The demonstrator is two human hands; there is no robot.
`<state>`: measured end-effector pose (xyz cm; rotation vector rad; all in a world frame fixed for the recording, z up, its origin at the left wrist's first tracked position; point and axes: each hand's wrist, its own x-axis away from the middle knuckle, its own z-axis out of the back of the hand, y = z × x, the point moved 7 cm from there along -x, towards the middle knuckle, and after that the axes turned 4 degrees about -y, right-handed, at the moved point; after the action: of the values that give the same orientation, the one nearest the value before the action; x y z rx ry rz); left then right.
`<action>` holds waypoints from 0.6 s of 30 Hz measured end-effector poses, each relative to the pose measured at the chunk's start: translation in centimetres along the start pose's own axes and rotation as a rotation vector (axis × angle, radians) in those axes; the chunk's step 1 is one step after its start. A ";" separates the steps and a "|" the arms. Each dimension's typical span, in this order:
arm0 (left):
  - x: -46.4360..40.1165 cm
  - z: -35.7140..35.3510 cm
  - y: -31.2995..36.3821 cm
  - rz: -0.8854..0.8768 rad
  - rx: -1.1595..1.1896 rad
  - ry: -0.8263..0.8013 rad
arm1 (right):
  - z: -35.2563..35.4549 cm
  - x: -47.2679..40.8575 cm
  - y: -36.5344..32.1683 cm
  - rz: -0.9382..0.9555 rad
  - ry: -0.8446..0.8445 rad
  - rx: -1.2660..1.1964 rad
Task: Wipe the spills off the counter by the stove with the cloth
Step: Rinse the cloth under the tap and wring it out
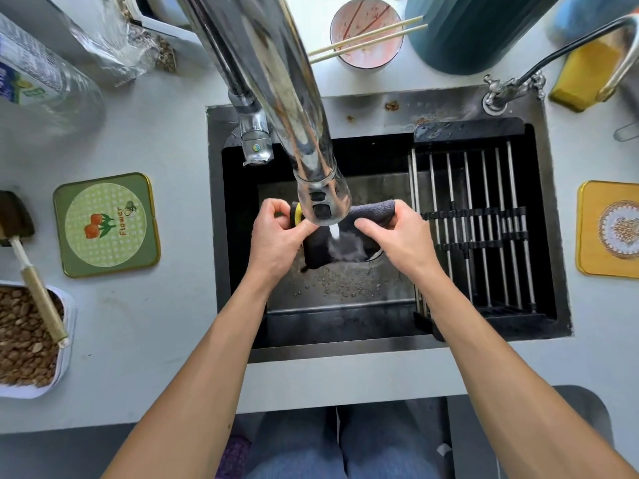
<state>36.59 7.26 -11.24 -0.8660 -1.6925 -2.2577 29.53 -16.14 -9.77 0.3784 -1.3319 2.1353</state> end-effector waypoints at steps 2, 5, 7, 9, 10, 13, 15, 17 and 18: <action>-0.5 -0.5 -1.4 0.116 0.130 -0.029 | -0.6 -0.4 0.8 -0.059 -0.038 -0.034; -0.5 -2.3 -3.3 0.305 0.481 -0.182 | -1.7 -0.6 2.4 -0.150 -0.083 -0.253; -0.2 -3.2 -3.7 0.362 0.568 -0.275 | -2.6 -0.5 3.2 -0.188 -0.087 -0.434; -0.2 -3.5 -3.5 0.308 0.476 -0.329 | -3.5 -0.2 4.1 -0.240 -0.098 -0.524; -0.2 -3.6 -3.2 0.261 0.400 -0.336 | -3.8 -0.1 4.7 -0.270 -0.095 -0.512; -0.5 -3.4 -1.7 0.076 0.153 -0.285 | -4.3 0.2 6.6 -0.394 -0.072 -0.392; -0.5 -3.2 -1.2 0.007 0.089 -0.203 | -3.9 0.3 6.4 -0.416 -0.041 -0.210; -0.2 -3.6 -1.3 0.000 0.071 -0.122 | -3.5 0.3 5.5 -0.376 0.016 -0.062; 0.0 -3.8 -1.5 0.009 0.088 -0.084 | -3.5 0.3 5.1 -0.355 0.036 -0.032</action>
<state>34.59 4.20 -13.16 -0.9591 -1.8041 -2.1514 26.42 -14.62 -14.86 0.5188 -1.1782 1.8159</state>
